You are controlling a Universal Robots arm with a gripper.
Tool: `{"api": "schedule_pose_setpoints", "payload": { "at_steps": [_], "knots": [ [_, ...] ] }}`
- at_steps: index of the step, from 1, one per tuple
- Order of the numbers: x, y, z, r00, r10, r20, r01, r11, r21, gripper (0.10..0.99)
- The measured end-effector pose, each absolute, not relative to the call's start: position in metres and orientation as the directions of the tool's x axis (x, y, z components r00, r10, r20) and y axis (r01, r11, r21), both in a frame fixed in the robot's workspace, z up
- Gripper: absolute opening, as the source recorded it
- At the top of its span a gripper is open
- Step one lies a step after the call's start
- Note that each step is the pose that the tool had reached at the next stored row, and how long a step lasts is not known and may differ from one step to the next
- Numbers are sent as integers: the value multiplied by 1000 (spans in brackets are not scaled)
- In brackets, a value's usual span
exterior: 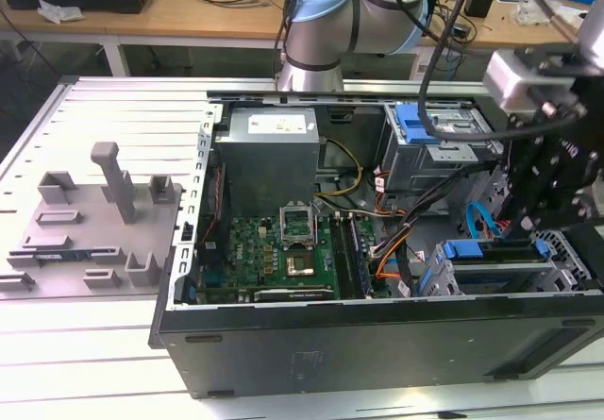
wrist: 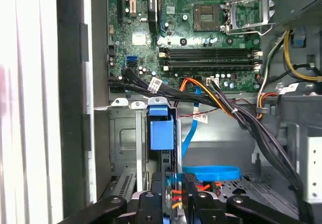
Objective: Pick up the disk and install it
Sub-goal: 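Insert the second disk wire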
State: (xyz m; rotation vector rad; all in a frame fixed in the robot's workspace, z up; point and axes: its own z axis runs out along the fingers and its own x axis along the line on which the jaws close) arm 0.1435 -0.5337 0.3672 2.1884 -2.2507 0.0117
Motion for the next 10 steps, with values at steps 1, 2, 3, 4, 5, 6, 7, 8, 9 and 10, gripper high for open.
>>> {"api": "schedule_pose_setpoints", "payload": {
  "at_steps": [1,2,3,4,5,6,7,8,9,10],
  "knots": [
    [143,-534,372,-28,-1000,7,-1000,28,-4,298],
    [143,-534,383,-28,-1000,7,-1000,28,-4,298],
    [143,-534,388,-28,-1000,7,-1000,28,-4,298],
    [143,-534,391,-28,-1000,7,-1000,28,-4,298],
    [143,-533,393,-28,-1000,7,-1000,28,-4,298],
    [143,-533,393,-28,-1000,8,-1000,28,-4,286],
    [143,-533,393,-28,-1000,9,-1000,28,-4,216],
    [143,-533,393,-28,-1000,9,-1000,28,-4,149],
    [143,-533,393,-28,-1000,9,-1000,28,-4,106],
    [143,-533,393,-28,-1000,9,-1000,28,-4,106]
  ]
}}
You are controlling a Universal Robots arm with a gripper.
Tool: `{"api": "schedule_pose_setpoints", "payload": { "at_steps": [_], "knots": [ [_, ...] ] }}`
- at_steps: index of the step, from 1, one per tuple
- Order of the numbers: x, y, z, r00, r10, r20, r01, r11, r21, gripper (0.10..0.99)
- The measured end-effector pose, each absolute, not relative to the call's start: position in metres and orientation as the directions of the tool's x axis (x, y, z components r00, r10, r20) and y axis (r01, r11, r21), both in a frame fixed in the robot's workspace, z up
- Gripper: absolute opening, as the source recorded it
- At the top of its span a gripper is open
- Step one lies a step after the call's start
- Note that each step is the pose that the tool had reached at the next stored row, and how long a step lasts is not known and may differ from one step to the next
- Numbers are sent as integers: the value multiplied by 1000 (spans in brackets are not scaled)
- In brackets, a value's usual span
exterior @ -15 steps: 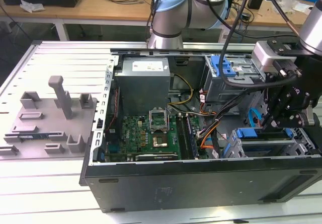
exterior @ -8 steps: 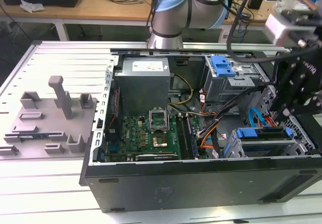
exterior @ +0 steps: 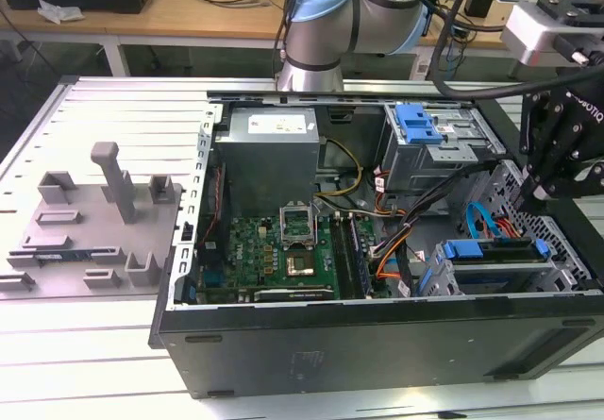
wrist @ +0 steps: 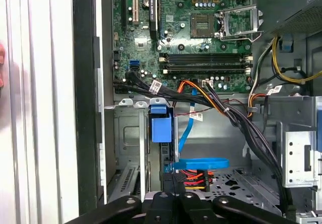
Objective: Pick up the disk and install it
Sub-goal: 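Insert the second disk wire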
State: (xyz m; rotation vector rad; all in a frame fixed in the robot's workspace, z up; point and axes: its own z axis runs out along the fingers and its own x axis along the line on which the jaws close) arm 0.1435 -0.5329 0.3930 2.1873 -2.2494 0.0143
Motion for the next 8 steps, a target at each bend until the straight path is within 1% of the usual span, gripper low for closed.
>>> {"api": "schedule_pose_setpoints", "payload": {
  "at_steps": [8],
  "knots": [
    [143,-533,393,-28,-1000,9,-1000,28,-4,106]
  ]
}}
